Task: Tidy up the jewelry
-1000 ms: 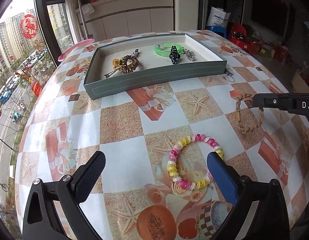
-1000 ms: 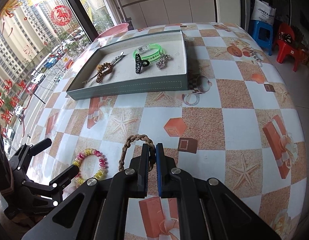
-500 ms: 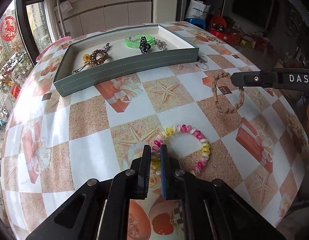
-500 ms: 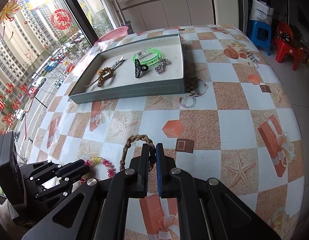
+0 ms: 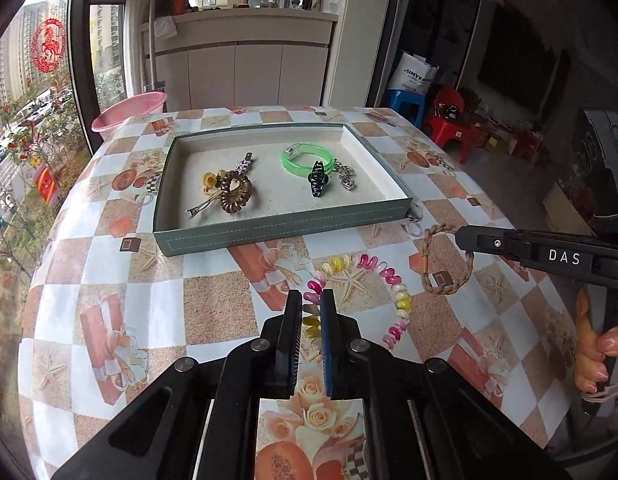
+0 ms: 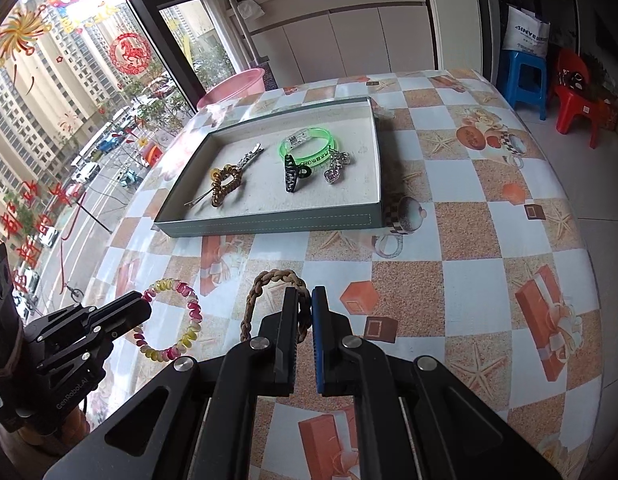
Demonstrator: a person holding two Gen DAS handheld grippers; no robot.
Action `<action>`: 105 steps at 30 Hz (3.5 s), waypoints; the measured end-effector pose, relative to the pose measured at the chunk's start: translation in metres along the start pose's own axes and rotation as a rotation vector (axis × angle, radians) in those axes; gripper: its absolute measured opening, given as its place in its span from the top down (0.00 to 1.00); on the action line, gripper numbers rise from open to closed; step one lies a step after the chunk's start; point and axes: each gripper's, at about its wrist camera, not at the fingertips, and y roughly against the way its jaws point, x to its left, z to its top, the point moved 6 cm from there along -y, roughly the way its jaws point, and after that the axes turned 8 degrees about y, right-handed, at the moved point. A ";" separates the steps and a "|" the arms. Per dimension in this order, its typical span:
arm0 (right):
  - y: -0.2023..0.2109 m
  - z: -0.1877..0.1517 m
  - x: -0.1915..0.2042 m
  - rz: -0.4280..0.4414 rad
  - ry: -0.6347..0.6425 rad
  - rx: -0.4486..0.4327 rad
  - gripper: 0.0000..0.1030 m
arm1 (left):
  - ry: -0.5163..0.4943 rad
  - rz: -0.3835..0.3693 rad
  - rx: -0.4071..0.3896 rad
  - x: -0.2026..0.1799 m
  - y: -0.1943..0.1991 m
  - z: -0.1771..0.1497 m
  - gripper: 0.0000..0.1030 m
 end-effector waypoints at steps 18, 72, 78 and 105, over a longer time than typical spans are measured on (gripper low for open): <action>-0.006 0.086 -0.007 -0.010 0.026 -0.052 0.93 | -0.020 0.081 -0.105 0.012 -0.013 0.087 0.79; -0.135 0.120 -0.052 -0.027 -0.089 0.036 0.52 | -0.036 0.337 -0.036 0.050 -0.152 0.111 0.79; -0.116 0.124 -0.049 -0.016 -0.106 -0.008 0.52 | -0.030 0.328 -0.044 0.049 -0.149 0.115 0.79; -0.079 0.106 -0.034 -0.022 -0.095 -0.029 0.18 | 0.051 0.320 -0.162 0.058 -0.082 0.121 0.00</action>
